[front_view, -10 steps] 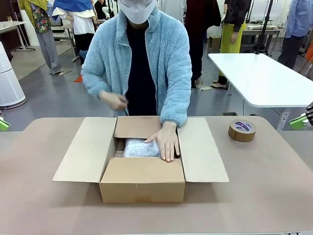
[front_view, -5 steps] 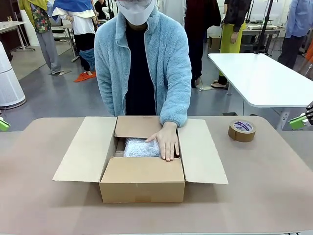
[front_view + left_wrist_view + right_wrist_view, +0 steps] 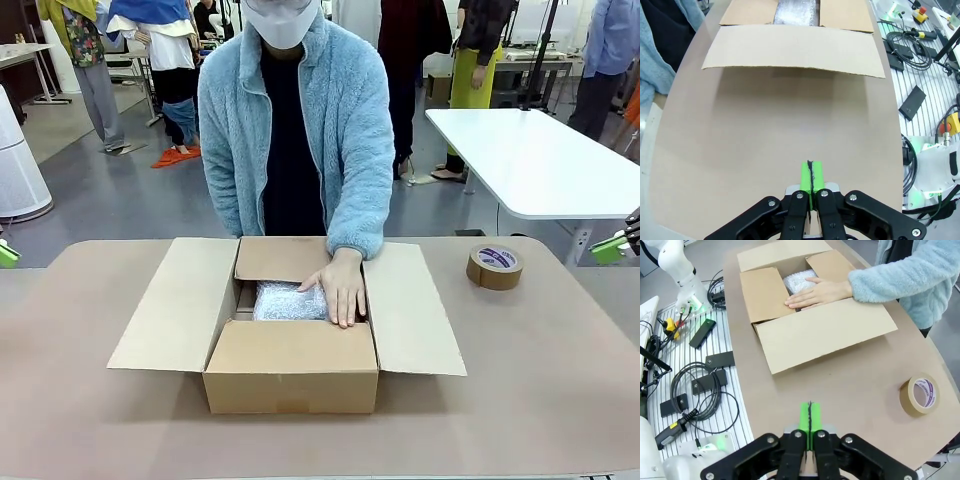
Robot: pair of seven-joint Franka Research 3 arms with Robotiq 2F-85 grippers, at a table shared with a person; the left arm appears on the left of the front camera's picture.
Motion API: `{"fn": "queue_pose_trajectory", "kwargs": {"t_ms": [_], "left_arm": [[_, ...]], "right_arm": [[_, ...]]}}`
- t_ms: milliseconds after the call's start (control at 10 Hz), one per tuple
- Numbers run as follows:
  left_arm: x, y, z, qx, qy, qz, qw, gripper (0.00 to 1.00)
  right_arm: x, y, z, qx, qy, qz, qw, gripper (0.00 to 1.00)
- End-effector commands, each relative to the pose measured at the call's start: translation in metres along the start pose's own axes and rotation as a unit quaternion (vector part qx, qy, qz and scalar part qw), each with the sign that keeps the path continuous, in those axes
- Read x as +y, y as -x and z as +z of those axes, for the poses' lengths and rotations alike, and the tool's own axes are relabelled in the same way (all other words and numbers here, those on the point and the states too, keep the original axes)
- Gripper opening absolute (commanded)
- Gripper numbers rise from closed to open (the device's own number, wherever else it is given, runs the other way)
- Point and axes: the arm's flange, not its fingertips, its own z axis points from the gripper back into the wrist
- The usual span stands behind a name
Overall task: Wrap the clocks to prevent damage.
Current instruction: Push the right (or left) flap of the Package Box to close it.
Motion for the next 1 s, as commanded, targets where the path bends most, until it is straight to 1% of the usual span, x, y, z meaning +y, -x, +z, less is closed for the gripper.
{"fn": "queue_pose_trajectory", "kwargs": {"t_ms": [0, 500, 600, 800, 900], "left_arm": [[-0.001, 0.001, 0.001, -0.007, -0.001, -0.001, 1.000, 0.00], [-0.001, 0.001, 0.001, -0.007, -0.001, -0.001, 1.000, 0.00], [0.000, 0.000, 0.000, 0.000, 0.000, 0.000, 1.000, 0.00], [0.022, 0.004, -0.026, -0.081, 0.000, 0.022, 0.996, 0.00], [0.034, 0.004, -0.035, -0.103, -0.009, 0.039, 0.994, 0.00]], "right_arm": [[-0.002, 0.001, -0.002, -0.011, -0.004, 0.007, 1.000, 0.01], [-0.002, 0.001, -0.002, -0.011, -0.004, 0.007, 1.000, 0.01], [-0.002, 0.001, -0.002, -0.011, -0.004, 0.007, 1.000, 0.01], [-0.002, 0.001, -0.002, -0.011, -0.004, 0.007, 1.000, 0.01], [-0.002, 0.001, -0.002, -0.011, -0.004, 0.007, 1.000, 0.01]]}}
